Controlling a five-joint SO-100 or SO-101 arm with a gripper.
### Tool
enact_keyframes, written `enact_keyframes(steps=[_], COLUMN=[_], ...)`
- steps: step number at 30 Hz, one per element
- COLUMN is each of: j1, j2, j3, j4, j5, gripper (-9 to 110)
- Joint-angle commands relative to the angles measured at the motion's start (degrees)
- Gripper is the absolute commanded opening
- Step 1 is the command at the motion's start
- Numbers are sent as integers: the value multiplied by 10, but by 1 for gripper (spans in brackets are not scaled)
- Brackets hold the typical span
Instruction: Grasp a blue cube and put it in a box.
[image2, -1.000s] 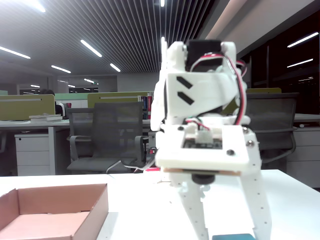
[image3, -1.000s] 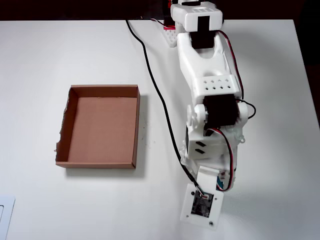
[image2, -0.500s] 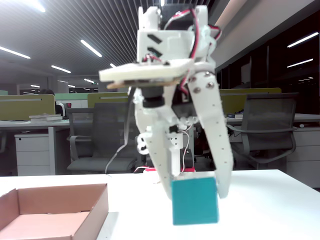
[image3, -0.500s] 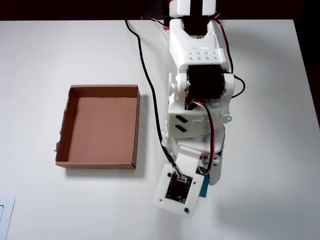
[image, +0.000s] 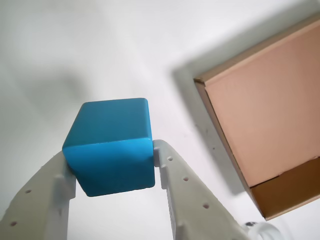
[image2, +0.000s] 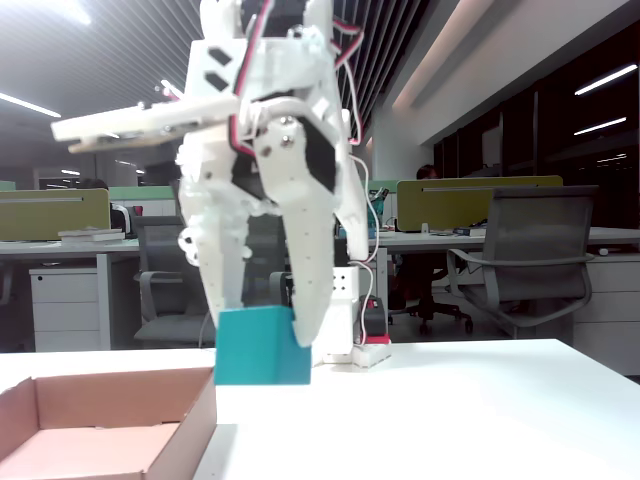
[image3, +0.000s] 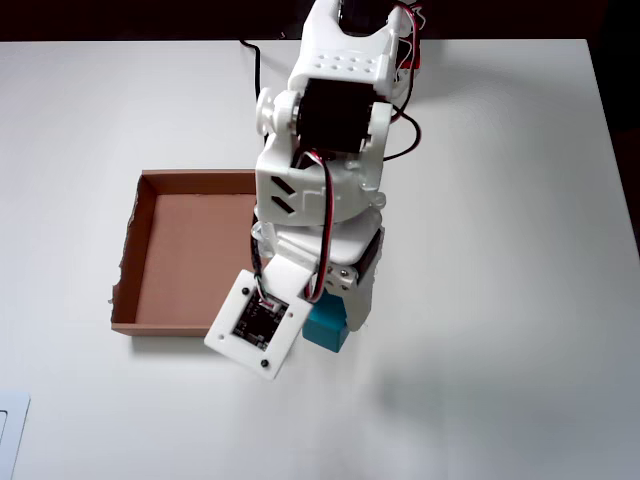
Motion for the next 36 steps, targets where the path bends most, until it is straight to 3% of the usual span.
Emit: enact_keyframes(steps=[1, 17, 36], j1=[18, 153, 251], j2=[64, 123, 95], j3=[5, 90, 216], j4=[8, 18, -65], j5=[-2, -10, -40], gripper=[15, 15, 15])
